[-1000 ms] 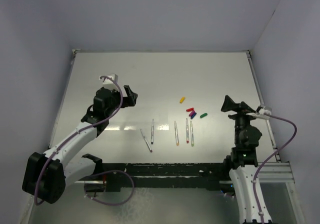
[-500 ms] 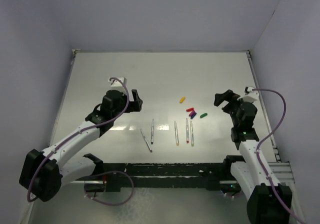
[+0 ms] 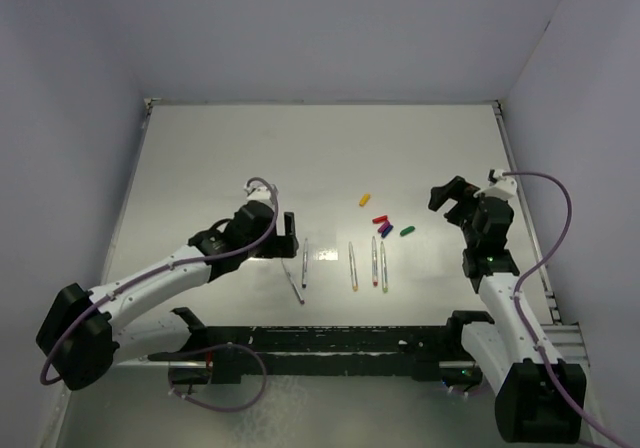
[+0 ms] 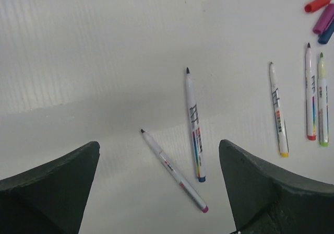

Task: Insert the pens into the pen caps

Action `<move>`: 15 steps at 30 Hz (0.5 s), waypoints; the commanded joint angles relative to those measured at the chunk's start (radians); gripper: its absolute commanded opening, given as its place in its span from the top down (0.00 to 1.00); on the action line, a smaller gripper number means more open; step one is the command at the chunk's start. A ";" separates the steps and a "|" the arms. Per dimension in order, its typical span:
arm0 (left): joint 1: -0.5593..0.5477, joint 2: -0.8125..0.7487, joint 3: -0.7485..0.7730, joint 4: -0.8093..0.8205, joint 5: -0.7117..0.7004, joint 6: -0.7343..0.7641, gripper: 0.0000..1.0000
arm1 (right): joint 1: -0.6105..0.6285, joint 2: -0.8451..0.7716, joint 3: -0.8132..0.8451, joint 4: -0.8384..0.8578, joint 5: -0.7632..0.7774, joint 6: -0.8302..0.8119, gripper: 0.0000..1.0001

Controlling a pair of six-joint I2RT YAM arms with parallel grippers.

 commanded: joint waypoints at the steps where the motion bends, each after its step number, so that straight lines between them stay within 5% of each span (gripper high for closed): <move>1: -0.085 0.039 0.037 -0.073 -0.020 -0.099 0.01 | 0.000 -0.039 0.042 -0.019 0.049 -0.019 0.00; 15: -0.200 0.111 0.069 -0.211 -0.059 -0.198 0.19 | -0.001 -0.040 0.039 -0.031 0.006 -0.016 0.00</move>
